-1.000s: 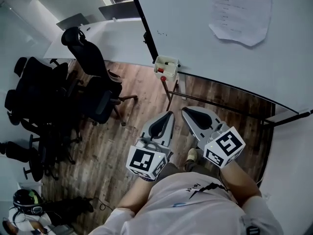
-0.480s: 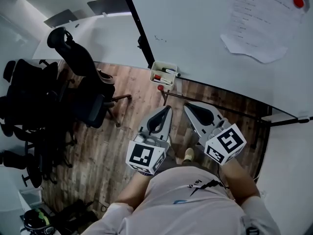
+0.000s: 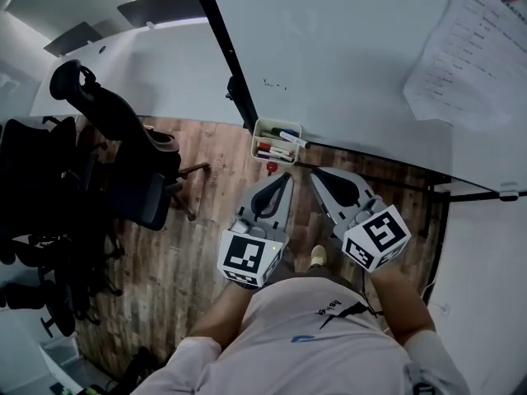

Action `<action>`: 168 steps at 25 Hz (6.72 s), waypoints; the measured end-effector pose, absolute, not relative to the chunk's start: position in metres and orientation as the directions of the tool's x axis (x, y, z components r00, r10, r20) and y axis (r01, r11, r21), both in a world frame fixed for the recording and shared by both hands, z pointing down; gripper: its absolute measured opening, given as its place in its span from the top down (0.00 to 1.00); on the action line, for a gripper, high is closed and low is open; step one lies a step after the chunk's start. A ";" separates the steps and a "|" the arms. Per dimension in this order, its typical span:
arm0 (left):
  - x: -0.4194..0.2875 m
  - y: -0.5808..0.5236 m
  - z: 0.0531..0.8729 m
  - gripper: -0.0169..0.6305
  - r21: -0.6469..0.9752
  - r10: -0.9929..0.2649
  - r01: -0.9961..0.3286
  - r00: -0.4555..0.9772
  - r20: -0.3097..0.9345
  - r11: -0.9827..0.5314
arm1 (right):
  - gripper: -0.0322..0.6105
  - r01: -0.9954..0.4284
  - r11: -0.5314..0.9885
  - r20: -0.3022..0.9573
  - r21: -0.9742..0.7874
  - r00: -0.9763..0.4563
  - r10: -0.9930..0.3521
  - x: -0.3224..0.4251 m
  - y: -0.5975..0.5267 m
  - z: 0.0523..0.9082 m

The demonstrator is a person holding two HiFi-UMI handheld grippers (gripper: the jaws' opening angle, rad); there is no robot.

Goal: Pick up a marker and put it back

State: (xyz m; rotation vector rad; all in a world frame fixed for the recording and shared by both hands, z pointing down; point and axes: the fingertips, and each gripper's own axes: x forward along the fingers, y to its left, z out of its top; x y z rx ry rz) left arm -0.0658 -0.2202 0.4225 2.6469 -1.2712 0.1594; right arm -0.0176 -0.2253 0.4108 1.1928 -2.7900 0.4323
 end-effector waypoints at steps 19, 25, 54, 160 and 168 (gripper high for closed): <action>-0.070 -0.274 0.473 0.95 0.180 -0.672 -0.710 0.703 0.234 -0.681 | 0.92 -0.816 0.535 0.324 -0.221 -0.578 -0.749 -0.020 -0.284 0.484; -0.070 -0.279 0.480 0.95 0.197 -0.657 -0.698 0.716 0.237 -0.689 | 0.91 -0.853 0.492 0.383 -0.175 -0.519 -0.764 -0.012 -0.295 0.511; -0.087 -0.280 0.472 0.95 0.189 -0.673 -0.713 0.700 0.240 -0.675 | 0.83 -0.849 0.495 0.452 -0.186 -0.521 -0.724 -0.013 -0.308 0.517; -0.096 -0.247 0.457 0.96 0.209 -0.743 -0.781 0.625 0.241 -0.589 | 0.82 -0.785 0.580 0.507 -0.220 -0.600 -0.619 -0.028 -0.269 0.550; -0.081 -0.231 0.445 0.96 0.193 -0.738 -0.771 0.637 0.224 -0.607 | 0.82 -0.792 0.578 0.466 -0.199 -0.595 -0.655 -0.016 -0.257 0.522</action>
